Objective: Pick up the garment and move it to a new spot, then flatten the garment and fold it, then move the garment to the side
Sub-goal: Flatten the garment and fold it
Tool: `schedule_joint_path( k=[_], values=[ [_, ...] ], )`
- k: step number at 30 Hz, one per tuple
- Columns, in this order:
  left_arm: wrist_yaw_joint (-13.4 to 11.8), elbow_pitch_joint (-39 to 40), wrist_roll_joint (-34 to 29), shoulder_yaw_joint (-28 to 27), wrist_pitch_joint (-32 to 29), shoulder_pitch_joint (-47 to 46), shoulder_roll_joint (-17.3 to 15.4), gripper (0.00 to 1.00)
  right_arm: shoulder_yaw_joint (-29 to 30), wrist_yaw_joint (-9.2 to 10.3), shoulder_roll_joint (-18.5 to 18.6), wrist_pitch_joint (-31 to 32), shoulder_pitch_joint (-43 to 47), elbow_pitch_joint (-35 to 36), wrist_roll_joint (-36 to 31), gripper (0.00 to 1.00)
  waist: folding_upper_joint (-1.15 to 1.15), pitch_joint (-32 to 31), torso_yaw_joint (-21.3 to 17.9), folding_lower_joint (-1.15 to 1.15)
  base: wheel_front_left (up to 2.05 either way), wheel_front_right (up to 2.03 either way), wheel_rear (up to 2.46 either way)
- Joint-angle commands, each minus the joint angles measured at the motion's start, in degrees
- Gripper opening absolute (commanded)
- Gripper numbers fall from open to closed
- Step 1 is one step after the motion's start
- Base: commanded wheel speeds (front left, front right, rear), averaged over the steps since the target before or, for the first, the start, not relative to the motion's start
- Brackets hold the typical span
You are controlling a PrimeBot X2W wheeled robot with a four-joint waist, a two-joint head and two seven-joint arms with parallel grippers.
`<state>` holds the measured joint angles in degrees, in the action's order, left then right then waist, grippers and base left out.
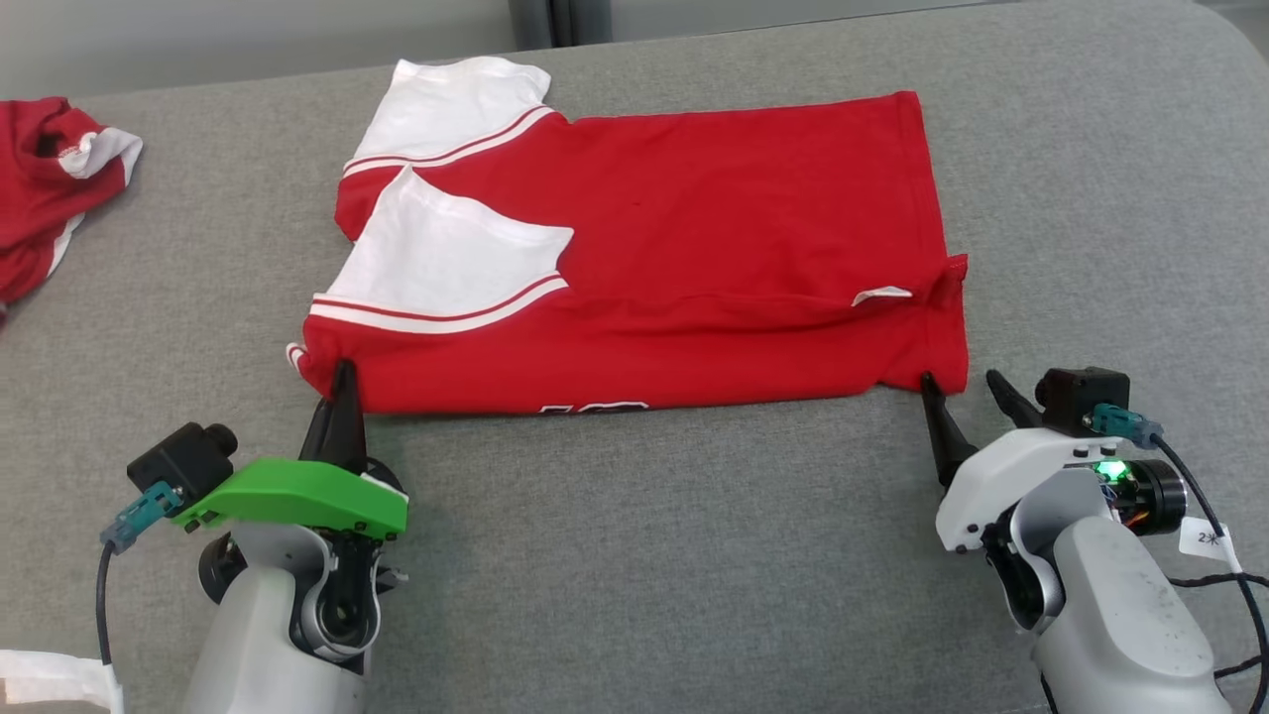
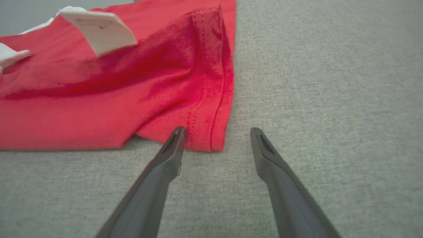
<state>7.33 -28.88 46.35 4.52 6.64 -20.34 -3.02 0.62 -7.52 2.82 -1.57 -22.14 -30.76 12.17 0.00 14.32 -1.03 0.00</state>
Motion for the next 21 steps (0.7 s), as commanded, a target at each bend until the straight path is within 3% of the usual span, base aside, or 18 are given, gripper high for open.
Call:
schedule_joint_path(
  k=[1,4,5,6,7,8,9,15,21],
  values=[
    [0.23,0.62,0.64,0.37,0.53,0.60,-0.33,0.00,-0.01,0.06,0.17,0.50,-1.06,-1.44,0.58,1.00,0.00,0.01,1.16,0.00,0.00,0.00,0.00],
    [0.21,1.59,1.31,1.09,1.21,1.37,-0.65,0.00,-0.95,0.06,0.18,1.55,-2.73,-4.76,2.62,1.00,0.00,-0.01,1.78,0.00,0.00,0.00,0.00],
    [0.21,1.91,1.50,1.41,1.59,1.60,-0.76,0.00,-1.13,0.06,0.16,1.60,-3.22,-5.80,2.85,0.68,0.00,-0.04,1.91,0.00,0.00,0.00,0.00],
    [0.21,2.12,1.66,1.64,1.70,1.81,-0.88,0.00,-1.17,0.06,0.14,1.42,-3.57,-6.53,2.98,0.48,0.00,-0.07,2.01,0.00,0.00,0.00,0.00],
    [0.21,2.43,1.84,1.91,1.94,2.13,-1.04,0.00,-1.22,0.06,0.13,1.30,-4.06,-7.41,3.46,0.32,0.00,-0.13,2.11,0.00,0.00,0.00,0.00],
    [0.21,2.64,2.14,2.11,2.16,2.42,-1.16,0.00,-1.28,0.06,0.12,1.18,-4.44,-8.07,3.61,0.23,0.00,-0.19,2.16,0.00,0.00,0.00,0.00],
    [0.21,2.91,2.33,2.31,2.30,2.76,-1.34,0.00,-1.42,0.06,0.11,1.04,-4.99,-8.75,3.95,0.02,0.00,-0.30,2.19,0.00,0.00,0.00,0.00],
    [0.22,5.43,2.98,3.31,4.14,4.10,-2.60,0.00,-1.77,0.06,0.25,-0.91,-7.47,-8.59,5.03,0.00,0.00,-1.49,2.00,0.00,0.00,0.00,0.00],
    [0.22,9.94,3.30,4.13,4.74,6.37,-3.75,0.00,0.31,0.06,0.21,-0.27,-4.99,-2.19,3.30,0.00,0.00,-3.45,1.64,0.00,0.00,0.00,0.00]
  ],
)
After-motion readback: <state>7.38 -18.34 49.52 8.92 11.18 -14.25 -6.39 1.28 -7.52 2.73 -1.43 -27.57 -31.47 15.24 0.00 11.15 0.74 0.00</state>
